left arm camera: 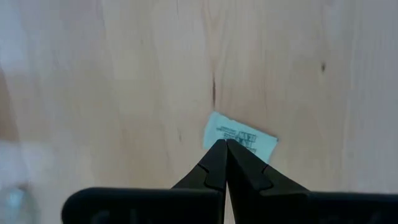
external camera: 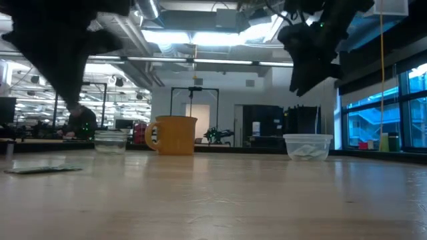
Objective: Pick and place Stevia / Truvia into bins
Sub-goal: Put the stevia packet into the transparent container
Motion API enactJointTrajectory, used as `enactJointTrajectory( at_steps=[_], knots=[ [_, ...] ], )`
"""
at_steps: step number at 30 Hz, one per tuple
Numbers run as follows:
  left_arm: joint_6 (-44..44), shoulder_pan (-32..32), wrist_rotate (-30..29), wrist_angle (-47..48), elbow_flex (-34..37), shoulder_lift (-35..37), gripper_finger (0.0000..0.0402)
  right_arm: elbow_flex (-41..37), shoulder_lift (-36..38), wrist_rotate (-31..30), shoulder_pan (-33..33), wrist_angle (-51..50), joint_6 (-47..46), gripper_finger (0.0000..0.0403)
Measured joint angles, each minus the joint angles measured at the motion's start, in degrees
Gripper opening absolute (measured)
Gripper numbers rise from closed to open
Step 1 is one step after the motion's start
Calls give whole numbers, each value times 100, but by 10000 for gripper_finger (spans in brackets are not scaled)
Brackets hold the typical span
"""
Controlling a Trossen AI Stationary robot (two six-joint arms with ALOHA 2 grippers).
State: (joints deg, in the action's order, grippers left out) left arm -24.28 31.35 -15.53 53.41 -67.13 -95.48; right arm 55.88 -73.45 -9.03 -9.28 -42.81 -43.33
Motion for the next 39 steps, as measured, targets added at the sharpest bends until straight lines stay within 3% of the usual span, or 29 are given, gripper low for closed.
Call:
enactJointTrajectory(
  at_steps=[4, 10, 19, 31, 39],
  knots=[
    [-659, -3, 237, -328, 500, 2, 2, 0, 0, -130, 396, 252, -22, 118],
    [-712, 11, 348, -1856, 1256, 2, 2, 0, 0, -344, 595, 397, -44, 118],
    [-598, 11, 784, -2324, 1819, 37, 2, 0, 0, -355, 595, 382, -164, 118],
    [810, -177, 592, -2799, 2069, 23, 2, 0, -107, -32, 1169, 892, -470, 118],
    [1701, -592, 521, -3564, 2061, -260, 2, 0, -849, -33, 1659, 1817, -755, 118]
  ],
)
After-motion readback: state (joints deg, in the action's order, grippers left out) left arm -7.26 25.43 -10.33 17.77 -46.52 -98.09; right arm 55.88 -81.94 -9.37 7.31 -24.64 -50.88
